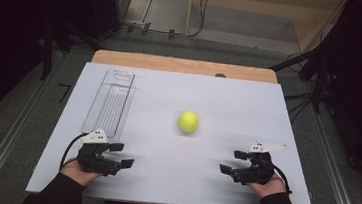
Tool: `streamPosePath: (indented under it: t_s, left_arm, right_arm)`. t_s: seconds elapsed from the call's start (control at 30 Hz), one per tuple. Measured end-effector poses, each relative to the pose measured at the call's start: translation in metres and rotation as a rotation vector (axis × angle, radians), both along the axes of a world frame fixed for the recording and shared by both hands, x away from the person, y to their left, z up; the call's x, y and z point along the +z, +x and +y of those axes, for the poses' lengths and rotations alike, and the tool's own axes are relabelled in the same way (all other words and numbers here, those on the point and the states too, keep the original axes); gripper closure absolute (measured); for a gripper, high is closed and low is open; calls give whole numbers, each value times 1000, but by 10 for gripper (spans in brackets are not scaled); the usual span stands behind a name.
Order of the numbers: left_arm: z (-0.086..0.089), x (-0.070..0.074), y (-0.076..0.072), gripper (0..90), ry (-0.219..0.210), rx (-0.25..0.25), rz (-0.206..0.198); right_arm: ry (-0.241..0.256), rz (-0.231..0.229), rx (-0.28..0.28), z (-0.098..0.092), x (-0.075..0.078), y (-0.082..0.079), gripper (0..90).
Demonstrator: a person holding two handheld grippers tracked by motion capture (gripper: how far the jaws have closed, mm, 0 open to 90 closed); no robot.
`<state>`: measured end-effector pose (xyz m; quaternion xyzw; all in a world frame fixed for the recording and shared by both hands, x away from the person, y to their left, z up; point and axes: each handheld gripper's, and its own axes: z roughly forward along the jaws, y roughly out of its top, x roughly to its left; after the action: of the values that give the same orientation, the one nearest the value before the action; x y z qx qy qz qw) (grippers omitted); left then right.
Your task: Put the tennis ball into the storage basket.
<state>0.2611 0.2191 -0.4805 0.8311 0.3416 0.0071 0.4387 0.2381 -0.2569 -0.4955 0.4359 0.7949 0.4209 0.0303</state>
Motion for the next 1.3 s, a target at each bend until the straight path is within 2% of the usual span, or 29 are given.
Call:
streamPosePath:
  t_s: [0.2,0.3,0.67,0.87,1.3]
  left_arm:
    - [0,0,0,240,7,-5,4]
    - [-1,0,0,240,8,-4,1]
    - [0,0,1,239,9,0,3]
    - [1,0,1,240,5,-1,6]
    - [0,-1,1,240,8,-5,9]
  right_arm:
    - [9,5,-5,-2,2,2,127]
    - [31,12,-7,-3,6,6,144]
    - [48,4,-17,0,13,14,144]
    - [16,-19,-18,4,18,19,144]
    - [21,-30,4,10,25,31,143]
